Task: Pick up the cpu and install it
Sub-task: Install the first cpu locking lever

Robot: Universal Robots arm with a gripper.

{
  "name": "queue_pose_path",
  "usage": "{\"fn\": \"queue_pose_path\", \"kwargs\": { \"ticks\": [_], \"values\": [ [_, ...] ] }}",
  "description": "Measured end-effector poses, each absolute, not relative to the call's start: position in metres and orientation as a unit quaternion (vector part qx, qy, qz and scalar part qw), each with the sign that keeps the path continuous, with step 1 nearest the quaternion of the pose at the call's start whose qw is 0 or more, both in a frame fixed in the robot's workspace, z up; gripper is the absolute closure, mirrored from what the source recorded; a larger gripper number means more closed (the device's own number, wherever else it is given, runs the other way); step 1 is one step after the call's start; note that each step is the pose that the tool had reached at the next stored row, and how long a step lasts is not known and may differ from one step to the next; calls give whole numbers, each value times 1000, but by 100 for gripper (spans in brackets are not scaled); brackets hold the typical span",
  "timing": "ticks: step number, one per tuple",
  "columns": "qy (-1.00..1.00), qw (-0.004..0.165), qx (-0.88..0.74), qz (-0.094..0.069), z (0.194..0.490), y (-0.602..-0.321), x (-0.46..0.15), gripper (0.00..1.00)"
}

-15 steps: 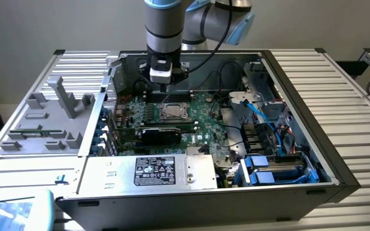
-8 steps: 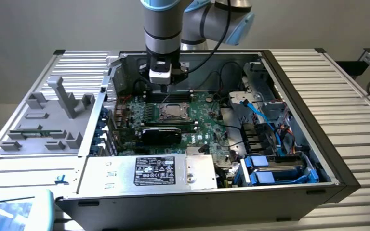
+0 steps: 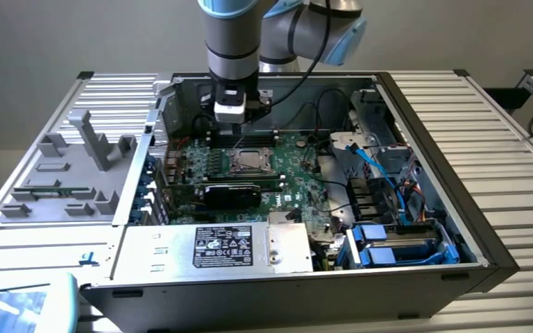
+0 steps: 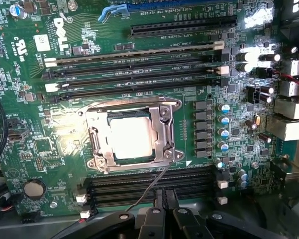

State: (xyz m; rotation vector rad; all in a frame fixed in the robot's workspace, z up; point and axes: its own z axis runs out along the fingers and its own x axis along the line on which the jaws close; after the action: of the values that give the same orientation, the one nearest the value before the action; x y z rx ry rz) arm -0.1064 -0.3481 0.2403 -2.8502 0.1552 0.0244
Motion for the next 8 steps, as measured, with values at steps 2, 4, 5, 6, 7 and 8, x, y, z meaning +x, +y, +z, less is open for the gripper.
{"fn": "queue_pose_path", "kwargs": {
  "ticks": [2, 4, 5, 6, 7, 8],
  "values": [
    [53, 145, -988, 6, 239, -348, -107, 88],
    [53, 147, -988, 5, 238, -348, -108, 88],
    [52, 147, -988, 5, 238, -348, -108, 88],
    [52, 148, -988, 5, 238, -348, -108, 88],
    [52, 149, -987, 6, 238, -348, -108, 88],
    [51, 151, -987, 6, 238, -348, -109, 88]
  ]
}}
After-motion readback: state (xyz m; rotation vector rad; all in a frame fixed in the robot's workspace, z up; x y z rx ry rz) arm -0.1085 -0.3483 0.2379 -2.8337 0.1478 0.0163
